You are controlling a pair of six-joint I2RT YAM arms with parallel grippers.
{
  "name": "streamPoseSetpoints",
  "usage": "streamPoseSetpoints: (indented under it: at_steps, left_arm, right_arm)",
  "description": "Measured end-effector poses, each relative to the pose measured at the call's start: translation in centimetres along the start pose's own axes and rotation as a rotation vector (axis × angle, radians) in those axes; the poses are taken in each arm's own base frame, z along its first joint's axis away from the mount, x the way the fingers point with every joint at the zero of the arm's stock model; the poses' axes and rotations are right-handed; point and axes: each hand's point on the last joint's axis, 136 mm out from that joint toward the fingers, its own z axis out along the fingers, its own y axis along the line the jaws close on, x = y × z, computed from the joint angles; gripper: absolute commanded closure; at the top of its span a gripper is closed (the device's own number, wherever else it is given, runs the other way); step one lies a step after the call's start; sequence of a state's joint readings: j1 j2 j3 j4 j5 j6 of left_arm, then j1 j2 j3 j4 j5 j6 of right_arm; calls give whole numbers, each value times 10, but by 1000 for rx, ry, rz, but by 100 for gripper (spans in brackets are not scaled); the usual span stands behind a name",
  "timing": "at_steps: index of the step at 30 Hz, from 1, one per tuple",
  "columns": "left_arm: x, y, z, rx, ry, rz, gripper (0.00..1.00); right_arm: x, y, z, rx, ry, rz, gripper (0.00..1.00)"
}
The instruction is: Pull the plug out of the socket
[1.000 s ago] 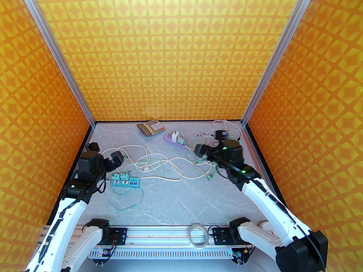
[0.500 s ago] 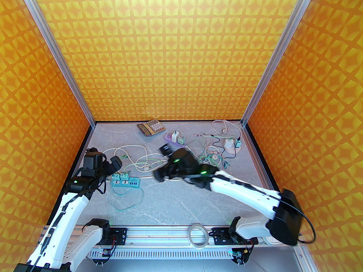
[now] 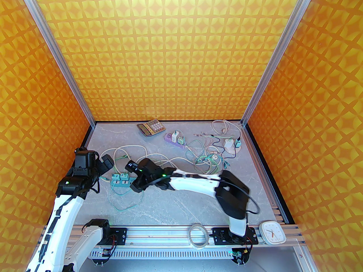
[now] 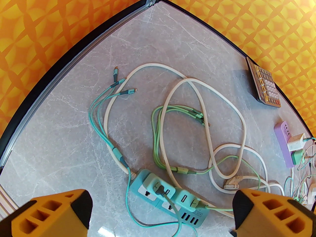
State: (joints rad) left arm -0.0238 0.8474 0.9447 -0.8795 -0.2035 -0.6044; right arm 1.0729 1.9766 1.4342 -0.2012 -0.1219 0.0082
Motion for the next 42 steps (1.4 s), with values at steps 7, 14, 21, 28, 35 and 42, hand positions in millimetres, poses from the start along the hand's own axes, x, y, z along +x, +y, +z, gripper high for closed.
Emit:
streamPoseSetpoints:
  at_steps: [7, 14, 21, 28, 35, 42]
  left_arm:
    - [2, 3, -5, 0, 0, 6, 1]
    - [3, 5, -12, 3, -4, 8, 1]
    - [2, 5, -16, 7, -11, 8, 1]
    - [2, 5, -15, 7, -10, 9, 1]
    - [3, 5, -15, 6, -9, 13, 1]
    - [3, 5, -13, 1, -1, 18, 1]
  right_arm:
    - [-14, -2, 37, -16, -1, -75, 41]
    - [-24, -4, 63, -28, -8, -134, 42]
    - [-17, -12, 76, -40, 19, -136, 38]
    - [-25, -22, 78, -68, 4, -134, 43]
    - [-18, -17, 85, -101, 26, -179, 51]
    - [-11, -16, 87, -113, 44, -205, 54]
